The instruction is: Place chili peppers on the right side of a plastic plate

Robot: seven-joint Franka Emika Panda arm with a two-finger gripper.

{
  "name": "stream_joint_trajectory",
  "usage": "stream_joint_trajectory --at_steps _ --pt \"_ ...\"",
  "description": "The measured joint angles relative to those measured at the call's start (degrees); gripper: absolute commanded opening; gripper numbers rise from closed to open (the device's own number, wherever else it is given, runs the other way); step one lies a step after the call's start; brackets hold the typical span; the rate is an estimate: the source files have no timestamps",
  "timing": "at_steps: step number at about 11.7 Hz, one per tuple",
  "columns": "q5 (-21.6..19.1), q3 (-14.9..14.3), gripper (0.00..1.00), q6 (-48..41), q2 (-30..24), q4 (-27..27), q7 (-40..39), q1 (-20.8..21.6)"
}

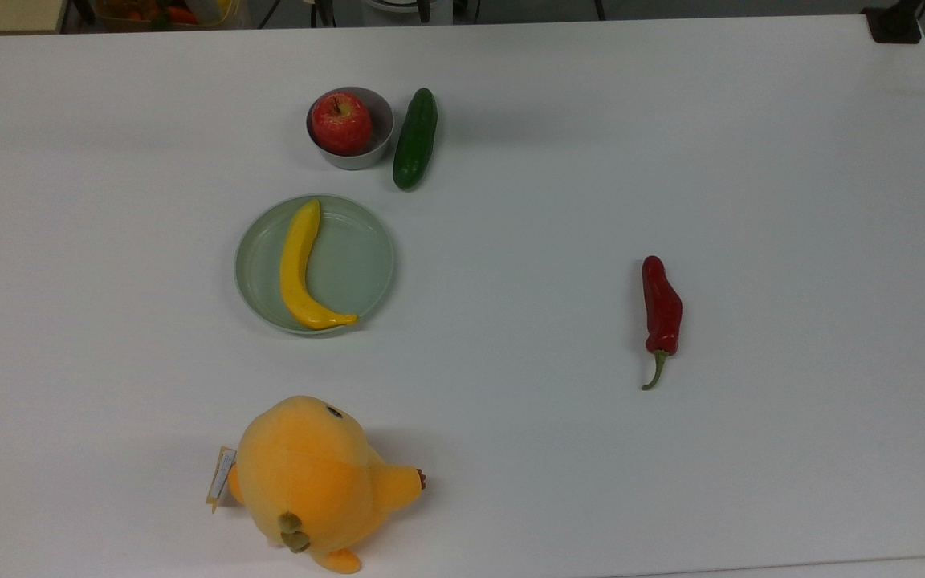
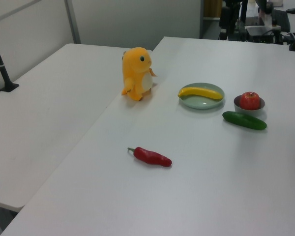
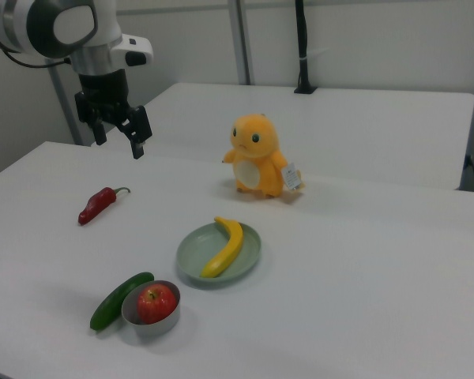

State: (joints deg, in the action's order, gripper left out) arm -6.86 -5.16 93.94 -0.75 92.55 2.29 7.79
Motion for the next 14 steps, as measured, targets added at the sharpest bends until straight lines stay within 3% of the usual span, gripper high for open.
stream_joint_trajectory --at_steps 12,14 --pt "-0.03 0.81 1.00 0.18 0.19 0.16 -0.29 0.17" --pt "-0.17 1.29 1.00 4.99 0.34 0.13 -0.28 1.83"
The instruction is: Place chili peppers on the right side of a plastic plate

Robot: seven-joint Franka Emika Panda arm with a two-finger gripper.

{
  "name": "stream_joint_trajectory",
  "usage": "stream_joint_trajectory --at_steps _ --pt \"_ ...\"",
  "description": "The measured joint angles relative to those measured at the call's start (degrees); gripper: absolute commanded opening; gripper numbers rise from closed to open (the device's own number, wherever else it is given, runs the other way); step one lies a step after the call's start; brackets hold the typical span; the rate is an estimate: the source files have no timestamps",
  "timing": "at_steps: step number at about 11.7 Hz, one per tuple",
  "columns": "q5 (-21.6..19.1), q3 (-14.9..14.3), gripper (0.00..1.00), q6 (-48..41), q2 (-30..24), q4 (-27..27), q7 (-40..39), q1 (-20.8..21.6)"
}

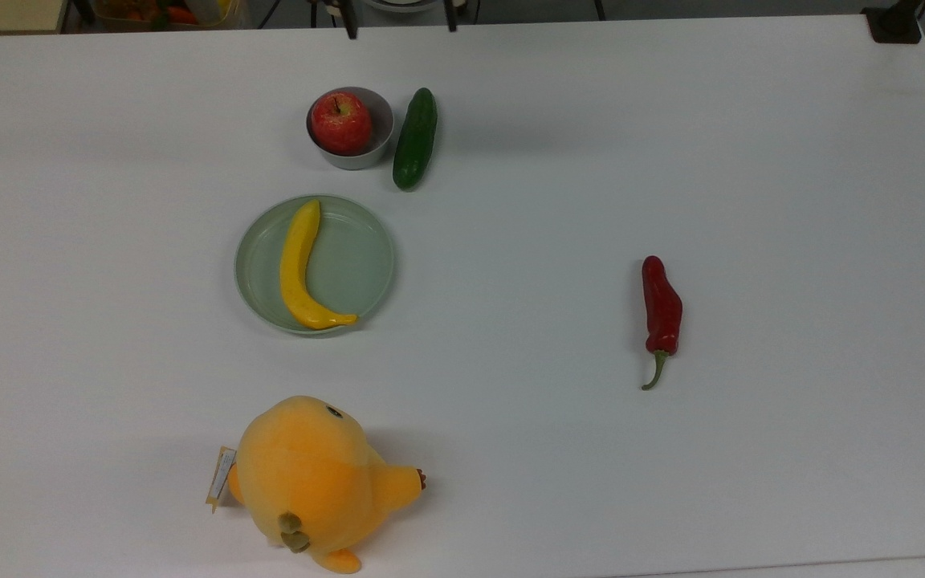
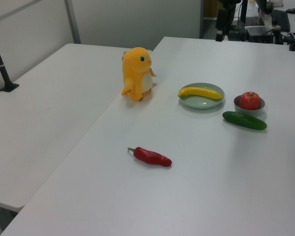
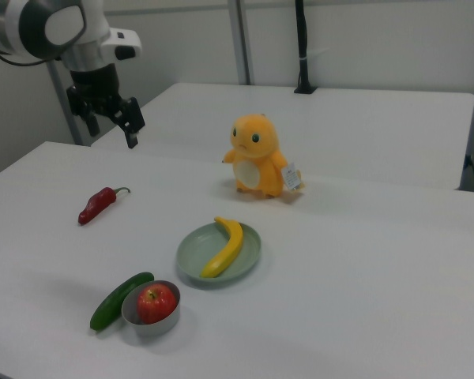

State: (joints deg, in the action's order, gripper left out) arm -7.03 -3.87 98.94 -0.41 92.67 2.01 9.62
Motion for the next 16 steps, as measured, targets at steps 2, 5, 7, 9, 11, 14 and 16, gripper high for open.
stream_joint_trajectory --at_steps 2,5,7,9,11,14,16 --pt "-0.02 1.20 1.00 4.96 1.14 -0.31 2.57 2.67" --pt "0.00 6.37 1.00 11.39 4.14 -1.22 5.61 3.56" --pt "1.47 9.59 1.00 16.40 7.54 -1.97 10.52 4.78" --pt "4.95 10.08 1.00 20.97 12.12 -2.38 14.99 7.93" --pt "8.47 10.13 1.00 25.21 17.53 -3.57 18.25 10.89" --pt "12.75 10.14 1.00 30.07 24.54 -5.54 23.05 13.50" --pt "16.42 10.58 1.00 32.87 27.59 -5.79 26.71 14.64"
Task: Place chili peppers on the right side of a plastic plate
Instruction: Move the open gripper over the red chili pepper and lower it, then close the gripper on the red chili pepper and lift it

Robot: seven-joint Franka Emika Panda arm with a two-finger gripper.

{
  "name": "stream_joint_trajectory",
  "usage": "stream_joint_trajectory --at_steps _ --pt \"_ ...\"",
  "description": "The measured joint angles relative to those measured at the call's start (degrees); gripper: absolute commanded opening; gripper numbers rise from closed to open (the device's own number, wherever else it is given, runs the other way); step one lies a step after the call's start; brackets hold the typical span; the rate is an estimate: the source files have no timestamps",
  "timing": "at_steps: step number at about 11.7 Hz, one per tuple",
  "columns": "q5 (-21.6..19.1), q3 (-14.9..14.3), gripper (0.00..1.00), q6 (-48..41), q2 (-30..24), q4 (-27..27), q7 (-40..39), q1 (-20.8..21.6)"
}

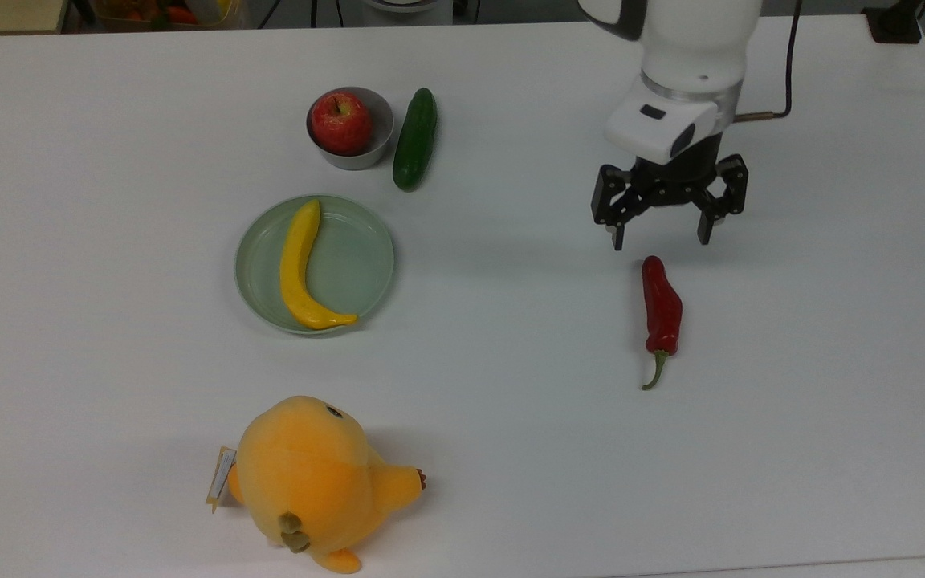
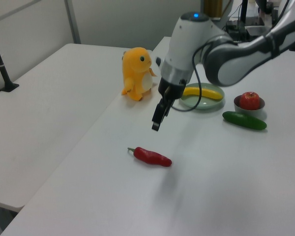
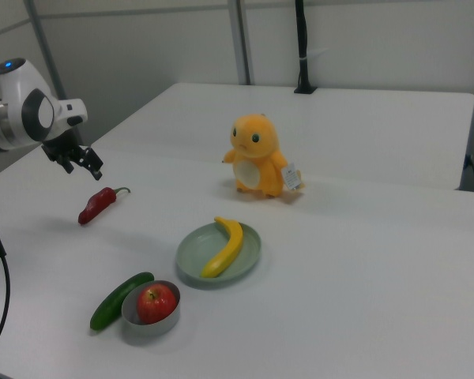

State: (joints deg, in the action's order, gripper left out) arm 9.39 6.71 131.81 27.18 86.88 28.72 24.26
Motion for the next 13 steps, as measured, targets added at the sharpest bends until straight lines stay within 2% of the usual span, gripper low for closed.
stream_joint_trajectory --at_steps 3,7,9,10,12,13 --pt "5.45 0.81 1.00 2.40 3.96 -0.46 5.07 0.89" --pt "8.14 0.83 1.00 4.38 8.29 -2.48 7.78 1.48" --pt "10.82 0.83 1.00 5.31 9.90 -2.65 9.33 1.52" --pt "11.98 0.83 0.88 6.13 10.60 -2.69 10.47 1.52" --pt "12.47 0.83 0.55 6.71 11.32 -2.82 11.04 1.53" --pt "12.47 0.83 0.43 6.71 11.33 -2.87 11.05 1.52"
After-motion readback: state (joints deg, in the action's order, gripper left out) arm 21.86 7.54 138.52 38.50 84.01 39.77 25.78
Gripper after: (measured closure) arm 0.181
